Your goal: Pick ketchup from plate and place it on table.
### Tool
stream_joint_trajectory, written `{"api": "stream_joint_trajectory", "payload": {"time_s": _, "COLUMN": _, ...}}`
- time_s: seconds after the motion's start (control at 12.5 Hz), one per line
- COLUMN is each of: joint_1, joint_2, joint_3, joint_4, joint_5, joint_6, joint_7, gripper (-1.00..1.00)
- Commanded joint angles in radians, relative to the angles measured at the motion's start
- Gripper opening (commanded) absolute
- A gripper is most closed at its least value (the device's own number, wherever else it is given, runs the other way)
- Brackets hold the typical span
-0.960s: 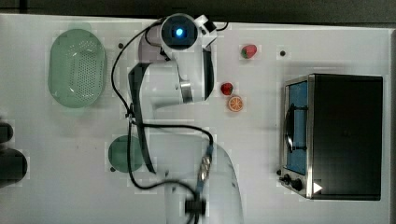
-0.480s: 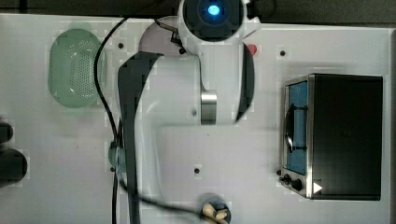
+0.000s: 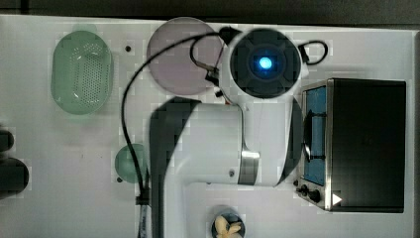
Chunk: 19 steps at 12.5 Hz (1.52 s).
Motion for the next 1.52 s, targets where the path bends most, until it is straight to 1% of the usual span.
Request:
{"api": "stream_joint_trajectory", "payload": {"time_s": 0.08, "joint_1": -0.012, "joint_2": 0.003, "joint_3": -0.031, "joint_4": -0.135, "joint_5": 0.018, "joint_6": 0.029, "joint_7": 0.001, "gripper": 0.24}}
{"api": "stream_joint_trajectory", "payload": {"time_s": 0.16, "joint_1": -0.012, "joint_2": -0.005, "joint_3": -0.04, "joint_4": -0.181, "joint_5": 0.018, "joint_6": 0.06, "joint_7": 0.001, "gripper": 0.24}}
{"api": "stream_joint_trajectory", "payload": {"time_s": 0.32, "joint_1": -0.012, "joint_2": -0.007, "joint_3": -0.047, "joint_4": -0.271, "joint_5": 0.018, "joint_6": 0.176, "joint_7": 0.021, "gripper": 0.24}}
{"api": "stream_joint_trajectory", "payload": {"time_s": 0.48, "joint_1": -0.009, "joint_2": -0.004, "joint_3": -0.037, "joint_4": -0.369, "joint_5": 0.014, "joint_6": 0.289, "joint_7": 0.097, "gripper": 0.24}}
{"api": "stream_joint_trajectory", "payload": {"time_s": 0.64, "joint_1": -0.007, "joint_2": 0.008, "joint_3": -0.017, "joint_4": -0.455, "joint_5": 0.014, "joint_6": 0.363, "joint_7": 0.196, "gripper": 0.24}}
{"api": "stream_joint_trajectory", "payload": {"time_s": 0.8, "joint_1": -0.002, "joint_2": 0.043, "joint_3": 0.011, "joint_4": -0.499, "joint_5": 0.014, "joint_6": 0.457, "joint_7": 0.26, "gripper": 0.24}}
{"api": "stream_joint_trajectory", "payload": {"time_s": 1.04, "joint_1": 0.001, "joint_2": 0.121, "joint_3": 0.025, "joint_4": -0.513, "joint_5": 0.014, "joint_6": 0.582, "joint_7": 0.277, "gripper": 0.24}}
{"api": "stream_joint_trajectory", "payload": {"time_s": 1.12, "joint_1": 0.0, "joint_2": 0.14, "joint_3": 0.024, "joint_4": -0.514, "joint_5": 0.014, "joint_6": 0.612, "joint_7": 0.276, "gripper": 0.3}}
{"api": "stream_joint_trajectory", "payload": {"time_s": 1.36, "joint_1": 0.002, "joint_2": 0.177, "joint_3": 0.024, "joint_4": -0.523, "joint_5": 0.014, "joint_6": 0.648, "joint_7": 0.277, "gripper": 0.91}}
{"api": "stream_joint_trajectory", "payload": {"time_s": 1.44, "joint_1": 0.002, "joint_2": 0.173, "joint_3": 0.027, "joint_4": -0.523, "joint_5": 0.014, "joint_6": 0.649, "joint_7": 0.277, "gripper": 1.0}}
{"api": "stream_joint_trajectory", "payload": {"time_s": 1.52, "joint_1": 0.002, "joint_2": 0.162, "joint_3": 0.029, "joint_4": -0.52, "joint_5": 0.014, "joint_6": 0.649, "joint_7": 0.277, "gripper": 1.0}}
